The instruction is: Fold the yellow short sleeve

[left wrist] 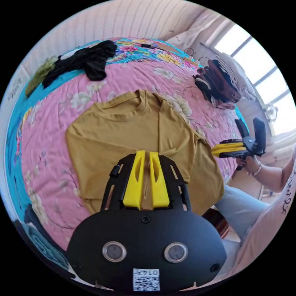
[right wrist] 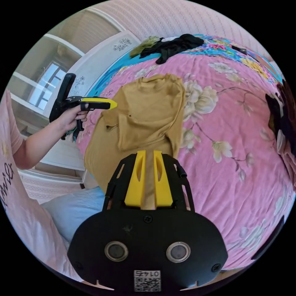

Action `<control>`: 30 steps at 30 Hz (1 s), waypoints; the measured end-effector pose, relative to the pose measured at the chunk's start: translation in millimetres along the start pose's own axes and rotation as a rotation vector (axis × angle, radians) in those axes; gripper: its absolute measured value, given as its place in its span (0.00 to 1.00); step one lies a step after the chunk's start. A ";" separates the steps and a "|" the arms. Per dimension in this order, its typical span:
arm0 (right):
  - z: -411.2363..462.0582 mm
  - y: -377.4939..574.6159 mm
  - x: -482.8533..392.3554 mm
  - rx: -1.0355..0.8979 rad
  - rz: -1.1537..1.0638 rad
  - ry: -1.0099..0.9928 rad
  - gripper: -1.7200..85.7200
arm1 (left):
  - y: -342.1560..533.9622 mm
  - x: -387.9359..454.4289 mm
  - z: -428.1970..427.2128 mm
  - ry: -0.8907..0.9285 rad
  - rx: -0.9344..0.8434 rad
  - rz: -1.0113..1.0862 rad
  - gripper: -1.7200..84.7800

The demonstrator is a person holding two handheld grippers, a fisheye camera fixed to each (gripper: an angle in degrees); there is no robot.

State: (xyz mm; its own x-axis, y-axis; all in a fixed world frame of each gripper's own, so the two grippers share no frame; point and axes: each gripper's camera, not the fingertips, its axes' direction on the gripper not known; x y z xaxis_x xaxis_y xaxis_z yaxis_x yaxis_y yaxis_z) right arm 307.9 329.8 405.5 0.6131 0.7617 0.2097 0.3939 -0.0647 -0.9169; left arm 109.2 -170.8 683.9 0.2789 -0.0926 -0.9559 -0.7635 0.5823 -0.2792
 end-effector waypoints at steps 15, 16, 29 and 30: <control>60.1 -29.8 -81.4 -0.041 -0.240 -0.139 0.10 | 6.7 -20.3 18.8 0.142 -0.124 -0.123 0.07; 65.8 -30.0 -88.1 -0.048 -0.258 -0.124 0.10 | 6.5 -20.1 21.1 0.152 -0.129 -0.123 0.08; 84.8 -25.9 -87.2 -0.196 -0.203 -0.041 0.05 | 18.1 -21.9 23.8 0.245 -0.150 -0.191 0.07; 90.0 -25.9 -85.6 -0.210 -0.205 -0.038 0.05 | 20.5 -20.6 28.0 0.230 -0.170 -0.192 0.07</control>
State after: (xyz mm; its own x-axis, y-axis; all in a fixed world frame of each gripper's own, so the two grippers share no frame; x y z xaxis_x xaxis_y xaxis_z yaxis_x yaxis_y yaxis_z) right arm 183.6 324.4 380.7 0.4815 0.7962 0.3664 0.6421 -0.0359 -0.7658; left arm 104.0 -134.3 700.4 0.3025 -0.3785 -0.8748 -0.8014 0.3959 -0.4484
